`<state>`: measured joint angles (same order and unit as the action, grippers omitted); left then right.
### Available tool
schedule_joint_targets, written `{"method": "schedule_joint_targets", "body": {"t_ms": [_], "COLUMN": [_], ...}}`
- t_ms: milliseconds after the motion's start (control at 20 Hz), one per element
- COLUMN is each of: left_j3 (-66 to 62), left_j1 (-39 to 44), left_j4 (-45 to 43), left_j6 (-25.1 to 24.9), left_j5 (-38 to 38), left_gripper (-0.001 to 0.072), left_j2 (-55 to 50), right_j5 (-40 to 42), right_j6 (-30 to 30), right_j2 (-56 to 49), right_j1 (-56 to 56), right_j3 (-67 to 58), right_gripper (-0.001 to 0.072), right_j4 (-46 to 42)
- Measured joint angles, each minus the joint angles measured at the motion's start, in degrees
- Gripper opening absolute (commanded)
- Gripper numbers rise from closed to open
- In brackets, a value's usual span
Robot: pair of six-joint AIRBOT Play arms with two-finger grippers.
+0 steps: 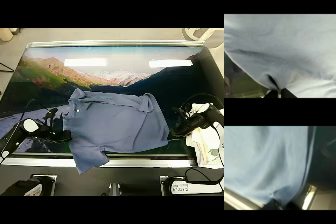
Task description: Fold the shirts.
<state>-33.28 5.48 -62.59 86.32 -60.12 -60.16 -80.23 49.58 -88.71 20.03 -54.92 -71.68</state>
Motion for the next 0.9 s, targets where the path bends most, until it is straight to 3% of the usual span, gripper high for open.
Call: {"method": "schedule_joint_targets", "body": {"t_ms": [200, 400, 550, 650, 800, 900], "left_j3": [-4.83, -23.26, -45.24, -59.43, -72.28, -76.48], "left_j1": [-0.11, -0.11, -0.11, 0.24, 1.53, 2.08], "left_j4": [-2.27, -10.64, -16.26, -17.79, -15.32, -13.2], "left_j6": [-0.28, 2.84, 6.67, 8.07, 7.5, 6.91], "left_j5": [-1.22, -4.15, -2.73, 1.55, 7.3, 8.41], "left_gripper": [0.0026, 0.0027, 0.0027, 0.0027, 0.0027, 0.0026], "left_j2": [3.43, 9.33, 12.52, 13.94, 15.23, 15.69], "right_j5": [1.9, 1.75, 9.03, 18.01, 26.91, 27.74], "right_j6": [-0.04, 0.09, -0.15, -1.11, -0.44, 0.5], "right_j2": [1.92, 11.47, 24.15, 34.12, 45.18, 48.89], "right_j1": [-4.28, -6.38, -6.91, -6.95, -7.06, -7.06], "right_j3": [-4.35, -17.75, -31.32, -37.86, -42.25, -43.41], "right_gripper": [0.0018, 0.0019, 0.0019, 0.0019, 0.0019, 0.0019], "right_j4": [-0.96, 1.75, 3.56, 2.64, -1.75, -3.61]}}
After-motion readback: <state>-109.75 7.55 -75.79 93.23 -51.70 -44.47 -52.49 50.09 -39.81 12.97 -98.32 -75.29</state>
